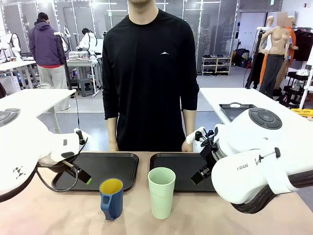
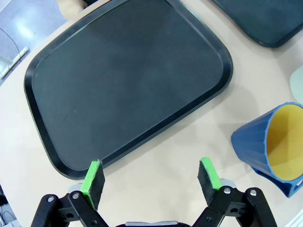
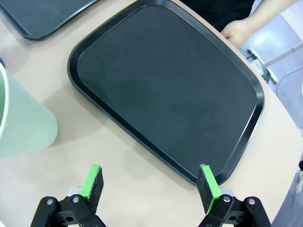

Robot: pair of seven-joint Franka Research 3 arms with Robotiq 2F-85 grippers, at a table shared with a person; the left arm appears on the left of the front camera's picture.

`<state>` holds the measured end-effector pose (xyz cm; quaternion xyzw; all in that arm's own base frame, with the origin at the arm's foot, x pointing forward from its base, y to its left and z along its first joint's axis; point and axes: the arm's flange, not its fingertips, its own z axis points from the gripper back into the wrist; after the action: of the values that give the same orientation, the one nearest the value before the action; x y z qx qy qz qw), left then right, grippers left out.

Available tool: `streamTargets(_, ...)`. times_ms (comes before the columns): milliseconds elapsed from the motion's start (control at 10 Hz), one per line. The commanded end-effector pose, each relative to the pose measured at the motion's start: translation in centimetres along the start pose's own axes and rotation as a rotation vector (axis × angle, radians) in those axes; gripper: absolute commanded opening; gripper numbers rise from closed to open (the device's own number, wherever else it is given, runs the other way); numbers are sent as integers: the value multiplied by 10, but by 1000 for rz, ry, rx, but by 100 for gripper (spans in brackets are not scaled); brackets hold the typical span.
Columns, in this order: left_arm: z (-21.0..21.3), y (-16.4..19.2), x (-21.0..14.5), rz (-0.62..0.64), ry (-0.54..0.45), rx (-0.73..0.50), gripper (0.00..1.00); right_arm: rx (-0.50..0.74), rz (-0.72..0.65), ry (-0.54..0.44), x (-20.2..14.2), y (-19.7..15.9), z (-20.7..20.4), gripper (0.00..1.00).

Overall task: Sort and store the cups by type.
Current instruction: Pick up the Reusable plastic cup.

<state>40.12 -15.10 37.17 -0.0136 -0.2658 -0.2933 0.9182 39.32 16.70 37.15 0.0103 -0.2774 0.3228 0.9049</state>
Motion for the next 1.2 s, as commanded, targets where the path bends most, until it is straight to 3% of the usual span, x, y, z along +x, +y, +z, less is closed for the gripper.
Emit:
streamTargets(0, 0, 0, 0, 1, 0, 0, 100, 1, -2, 0, 0, 0, 0, 100)
streamTargets(300, 0, 0, 0, 0, 0, 0, 100, 0, 0, 0, 0, 0, 0, 100)
streamTargets(500, 26, -15, 12, 64, -8, 101, 100, -30, -62, -13, 9, 17, 41, 100)
streamTargets(700, 57, -26, 27, 189, 6, 129, 100, -79, -160, 4, 20, 31, 85, 100)
streamTargets(900, 90, -45, 32, 342, 58, 81, 100, -166, -312, 40, 30, 42, 121, 100)
streamTargets(1100, 111, -61, 36, 428, 23, 94, 100, -152, -340, 27, 29, 51, 139, 100)
